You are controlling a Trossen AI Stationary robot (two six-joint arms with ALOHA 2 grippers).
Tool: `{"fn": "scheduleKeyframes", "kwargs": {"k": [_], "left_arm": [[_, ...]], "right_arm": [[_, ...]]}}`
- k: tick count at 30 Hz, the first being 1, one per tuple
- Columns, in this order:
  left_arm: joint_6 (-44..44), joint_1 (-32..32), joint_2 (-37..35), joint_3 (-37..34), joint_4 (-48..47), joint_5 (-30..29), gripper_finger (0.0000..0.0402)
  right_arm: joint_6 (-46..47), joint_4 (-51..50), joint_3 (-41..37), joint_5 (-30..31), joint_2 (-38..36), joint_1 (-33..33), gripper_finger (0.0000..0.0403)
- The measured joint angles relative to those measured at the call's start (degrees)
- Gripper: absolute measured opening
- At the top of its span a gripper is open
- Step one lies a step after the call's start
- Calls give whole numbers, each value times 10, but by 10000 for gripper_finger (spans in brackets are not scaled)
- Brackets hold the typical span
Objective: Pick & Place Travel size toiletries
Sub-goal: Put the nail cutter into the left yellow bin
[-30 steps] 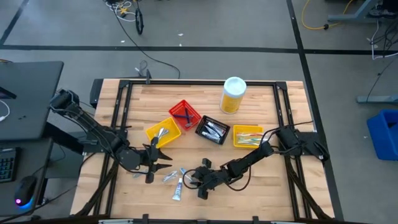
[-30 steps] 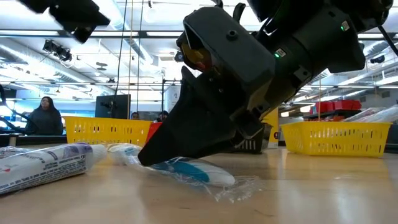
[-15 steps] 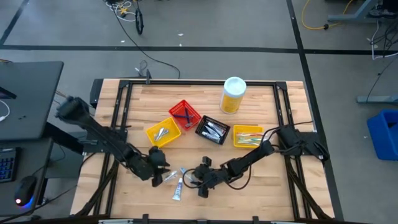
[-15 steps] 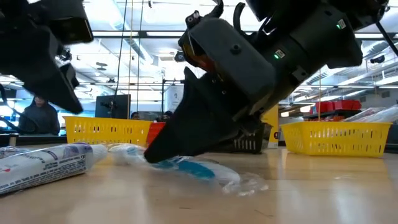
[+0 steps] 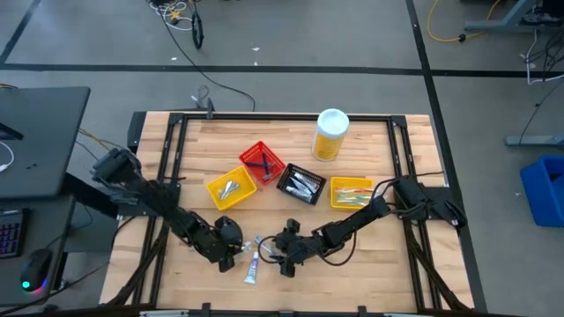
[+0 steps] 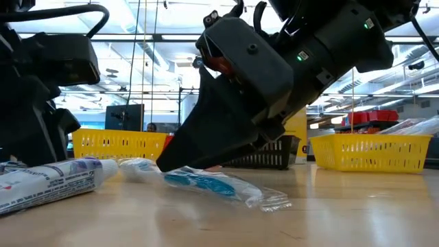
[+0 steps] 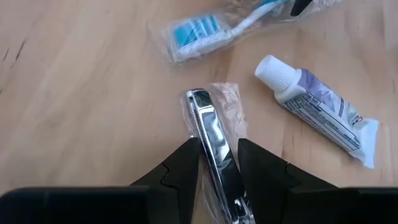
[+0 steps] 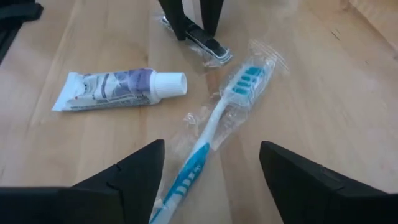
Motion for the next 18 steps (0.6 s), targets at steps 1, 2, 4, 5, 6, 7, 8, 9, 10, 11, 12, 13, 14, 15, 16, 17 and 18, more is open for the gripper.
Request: {"fn": "scheduleKeyframes", "kwargs": {"k": [1, 2, 4, 5, 6, 7, 8, 9, 10, 11, 12, 13, 14, 15, 16, 17, 18], "left_arm": [[1, 0, 3, 1, 0, -1, 122], [3, 0, 6, 1, 0, -1, 122], [15, 0, 7, 1, -5, -4, 121], [21, 1, 8, 1, -7, -5, 120], [26, 1, 8, 1, -9, -7, 117], [29, 1, 8, 1, -9, -9, 113], [30, 1, 8, 1, -10, -9, 108], [31, 1, 8, 1, -11, -10, 101], [31, 1, 8, 1, -12, -10, 93], [28, 1, 8, 1, -13, -11, 86], [27, 2, 8, 1, -13, -11, 78], [26, 2, 5, 0, -13, -12, 71], [26, 2, 3, 0, -12, -13, 65], [26, 2, 1, 0, -13, -13, 60], [26, 2, -3, 0, -14, -15, 57], [26, 2, -7, 0, -19, -21, 55], [27, 2, -12, 1, -26, -26, 55]], "right_arm": [[0, -1, 0, 0, 0, 0, 277], [0, 0, 0, 0, 0, 0, 277], [-1, 0, 0, 0, 0, 0, 275], [-2, 0, 0, 0, 0, 0, 273], [-3, 0, 0, 0, 0, 0, 271], [-5, 1, 0, 0, 0, 0, 268], [-5, 1, 0, 0, 0, 0, 265], [-5, 1, 0, 0, 0, 0, 263], [-5, 1, 0, 0, 0, 0, 260], [-7, 2, 1, 0, 0, 0, 258], [-10, 2, 1, 0, -1, 0, 257], [-15, 0, 1, 0, -2, 0, 256], [-17, -2, 1, 0, -4, 0, 255], [-18, -2, 1, 0, -6, 0, 255], [-18, -3, 1, 0, -8, 0, 256], [-18, -3, 1, 0, -10, 0, 257], [-18, -2, 1, 0, -13, 0, 259]]}}
